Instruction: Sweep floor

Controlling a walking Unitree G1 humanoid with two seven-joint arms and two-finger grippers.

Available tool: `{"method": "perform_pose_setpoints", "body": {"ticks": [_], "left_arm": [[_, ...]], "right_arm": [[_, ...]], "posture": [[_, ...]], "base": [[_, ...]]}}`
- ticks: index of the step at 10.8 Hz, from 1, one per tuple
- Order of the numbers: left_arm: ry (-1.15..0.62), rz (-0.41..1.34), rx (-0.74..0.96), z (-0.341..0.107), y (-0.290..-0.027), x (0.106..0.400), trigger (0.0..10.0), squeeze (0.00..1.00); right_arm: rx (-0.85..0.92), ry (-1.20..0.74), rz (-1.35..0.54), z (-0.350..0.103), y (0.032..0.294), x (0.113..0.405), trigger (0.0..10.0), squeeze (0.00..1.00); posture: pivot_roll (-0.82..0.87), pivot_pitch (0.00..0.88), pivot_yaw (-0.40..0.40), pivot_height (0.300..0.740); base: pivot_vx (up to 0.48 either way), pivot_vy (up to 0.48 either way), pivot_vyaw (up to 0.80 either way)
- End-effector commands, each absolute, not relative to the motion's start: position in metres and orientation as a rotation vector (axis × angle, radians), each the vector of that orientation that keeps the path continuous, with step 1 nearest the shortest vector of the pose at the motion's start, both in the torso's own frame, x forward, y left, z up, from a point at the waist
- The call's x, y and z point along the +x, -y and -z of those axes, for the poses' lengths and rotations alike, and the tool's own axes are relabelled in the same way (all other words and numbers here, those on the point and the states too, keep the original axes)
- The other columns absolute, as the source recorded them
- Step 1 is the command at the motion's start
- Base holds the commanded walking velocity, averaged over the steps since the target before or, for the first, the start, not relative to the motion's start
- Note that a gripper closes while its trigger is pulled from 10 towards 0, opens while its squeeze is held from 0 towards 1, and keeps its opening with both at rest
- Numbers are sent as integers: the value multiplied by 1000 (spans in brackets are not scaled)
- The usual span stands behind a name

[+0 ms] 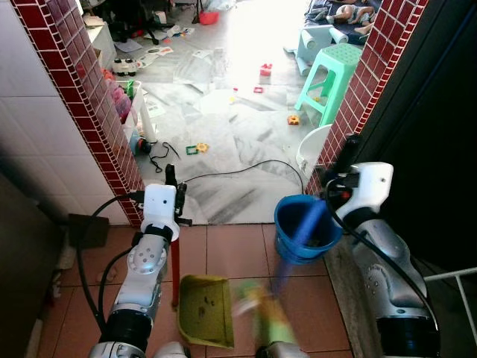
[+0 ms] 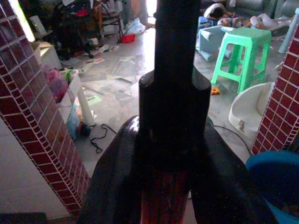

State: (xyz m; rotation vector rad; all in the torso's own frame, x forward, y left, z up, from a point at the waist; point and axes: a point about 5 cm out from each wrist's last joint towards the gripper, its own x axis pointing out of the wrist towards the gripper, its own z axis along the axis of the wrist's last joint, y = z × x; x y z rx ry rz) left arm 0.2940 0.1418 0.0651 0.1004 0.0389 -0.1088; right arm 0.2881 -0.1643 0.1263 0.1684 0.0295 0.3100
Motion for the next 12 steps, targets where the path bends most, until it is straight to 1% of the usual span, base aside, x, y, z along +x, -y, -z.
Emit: {"method": "perform_pose_setpoints", "body": {"ticks": [1, 2, 5, 8, 11, 12], "left_arm": [[-15, 118, 103, -69, -139, 297, 10000, 0], [-13, 118, 104, -69, -139, 298, 10000, 0], [-17, 114, 86, -67, -138, 299, 10000, 0], [-24, 118, 40, -67, -139, 299, 10000, 0], [-34, 122, 28, -64, -139, 297, 10000, 0], [-45, 110, -14, -64, -137, 299, 10000, 0]], "right_arm": [[176, 11, -391, -141, 157, 290, 10000, 0], [173, 14, -402, -145, 161, 291, 10000, 0], [143, 92, -302, -163, 171, 300, 10000, 0], [7, 142, -229, -163, 176, 299, 10000, 0], [12, 125, -191, -157, 179, 299, 10000, 0], [64, 86, -171, -154, 177, 301, 10000, 0]], "posture": [[-143, 0, -1, 740], [-143, 0, -2, 740], [-145, 0, -2, 740], [-145, 0, 2, 740], [-145, 0, 3, 740], [-145, 0, 4, 740]], "base": [[0, 0, 0], [0, 0, 0], [0, 0, 0], [0, 0, 0], [0, 0, 0], [0, 0, 0]]}}
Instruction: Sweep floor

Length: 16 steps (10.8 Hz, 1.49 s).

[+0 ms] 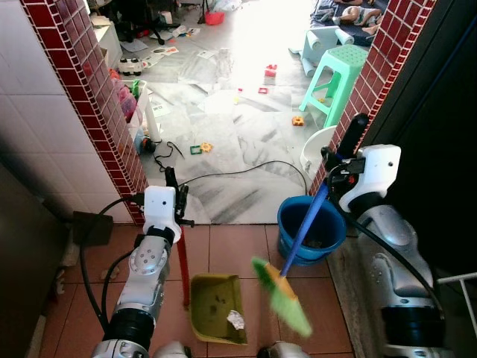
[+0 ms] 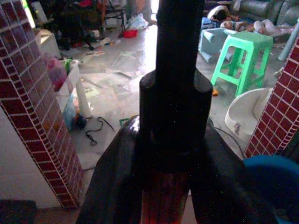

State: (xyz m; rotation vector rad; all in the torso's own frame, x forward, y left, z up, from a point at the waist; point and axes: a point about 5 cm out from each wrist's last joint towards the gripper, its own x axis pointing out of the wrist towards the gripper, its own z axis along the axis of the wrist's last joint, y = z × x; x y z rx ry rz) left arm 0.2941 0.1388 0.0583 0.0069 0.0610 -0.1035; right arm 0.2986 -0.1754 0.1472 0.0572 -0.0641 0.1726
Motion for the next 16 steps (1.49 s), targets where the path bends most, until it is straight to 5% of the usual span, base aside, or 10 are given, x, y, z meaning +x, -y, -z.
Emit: {"method": "perform_pose_setpoints", "body": {"ticks": [1, 6, 11, 16], "left_arm": [[-50, 104, -37, -64, -137, 299, 10000, 0], [-49, 110, -53, -64, -133, 302, 10000, 0], [-39, 126, -125, -67, -135, 302, 10000, 0], [-40, 136, -126, -66, -137, 301, 10000, 0]], "right_arm": [[144, 73, -153, -153, 175, 303, 10000, 0], [383, 40, 5, -158, 193, 312, 10000, 0], [117, 185, -27, -175, 195, 310, 10000, 0], [83, 161, 34, -159, 203, 308, 10000, 0]], "posture": [[-145, 0, 4, 740], [-146, 0, 9, 740], [-144, 0, 14, 740], [-141, 0, 20, 740]], "base": [[0, 0, 0], [0, 0, 0], [0, 0, 0], [0, 0, 0]]}}
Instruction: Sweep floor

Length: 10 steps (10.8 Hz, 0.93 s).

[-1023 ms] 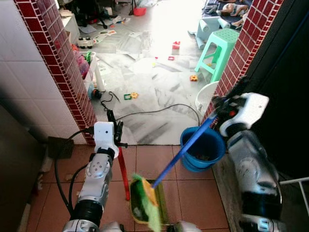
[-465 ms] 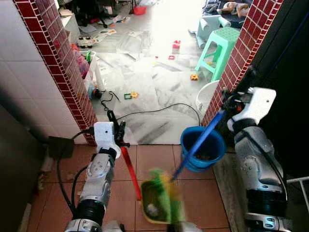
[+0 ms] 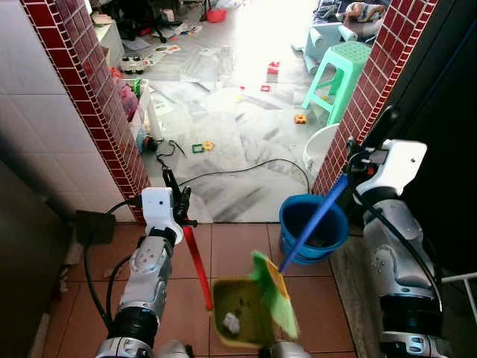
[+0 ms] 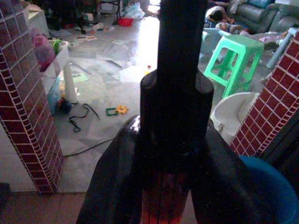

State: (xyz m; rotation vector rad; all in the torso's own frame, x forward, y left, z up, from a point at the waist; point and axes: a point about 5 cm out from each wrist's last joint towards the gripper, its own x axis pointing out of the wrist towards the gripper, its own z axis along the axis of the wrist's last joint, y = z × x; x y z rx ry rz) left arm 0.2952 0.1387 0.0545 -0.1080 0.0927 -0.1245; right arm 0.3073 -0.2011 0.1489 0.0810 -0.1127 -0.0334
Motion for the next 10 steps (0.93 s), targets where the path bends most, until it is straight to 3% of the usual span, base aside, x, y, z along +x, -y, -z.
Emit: {"method": "perform_pose_setpoints", "body": {"ticks": [1, 3, 5, 10], "left_arm": [[-32, 137, -125, -68, -139, 299, 10000, 0], [14, 153, -103, -77, -144, 292, 10000, 0], [9, 159, -96, -76, -147, 283, 10000, 0], [-19, 209, -106, -73, -143, 276, 10000, 0]], "right_arm": [[47, 141, 68, -152, 208, 306, 10000, 0], [0, 104, 175, -135, 221, 293, 10000, 0], [-18, 61, 207, -115, 218, 278, 10000, 0], [-20, 28, 221, -99, 212, 268, 10000, 0]], "posture": [[-142, 0, 22, 740], [-134, 0, 28, 740], [-126, 0, 33, 740], [-130, 0, 50, 740]], "base": [[0, 0, 0], [0, 0, 0], [0, 0, 0], [0, 0, -800]]}}
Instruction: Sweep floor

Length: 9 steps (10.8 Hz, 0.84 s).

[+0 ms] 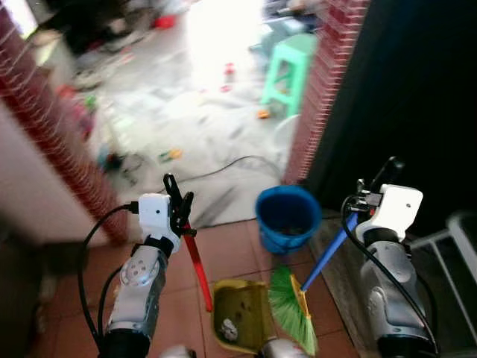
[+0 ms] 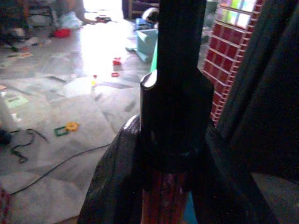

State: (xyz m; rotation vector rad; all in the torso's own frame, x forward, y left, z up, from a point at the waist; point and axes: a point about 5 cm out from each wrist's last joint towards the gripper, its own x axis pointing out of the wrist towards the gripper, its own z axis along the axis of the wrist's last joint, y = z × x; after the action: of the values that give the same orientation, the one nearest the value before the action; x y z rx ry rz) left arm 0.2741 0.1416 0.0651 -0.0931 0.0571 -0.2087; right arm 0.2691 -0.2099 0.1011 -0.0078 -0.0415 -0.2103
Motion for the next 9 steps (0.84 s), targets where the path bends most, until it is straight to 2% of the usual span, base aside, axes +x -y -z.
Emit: {"method": "perform_pose_setpoints", "body": {"ticks": [1, 6, 9], "left_arm": [[-26, 200, -110, -72, -144, 275, 10000, 0], [6, 170, -139, -85, -152, 277, 10000, 0], [95, 205, -223, -117, -147, 282, 10000, 0]], "right_arm": [[-22, 28, 229, -99, 215, 268, 10000, 0], [-53, 13, 227, -97, 222, 268, 10000, 0], [-109, -21, 241, -89, 234, 266, 10000, 0]], "posture": [[-127, 0, 48, 740], [-126, 0, 29, 740], [-136, 0, 18, 740]], "base": [[0, 0, -800], [0, 0, -771], [0, 0, 0]]}}
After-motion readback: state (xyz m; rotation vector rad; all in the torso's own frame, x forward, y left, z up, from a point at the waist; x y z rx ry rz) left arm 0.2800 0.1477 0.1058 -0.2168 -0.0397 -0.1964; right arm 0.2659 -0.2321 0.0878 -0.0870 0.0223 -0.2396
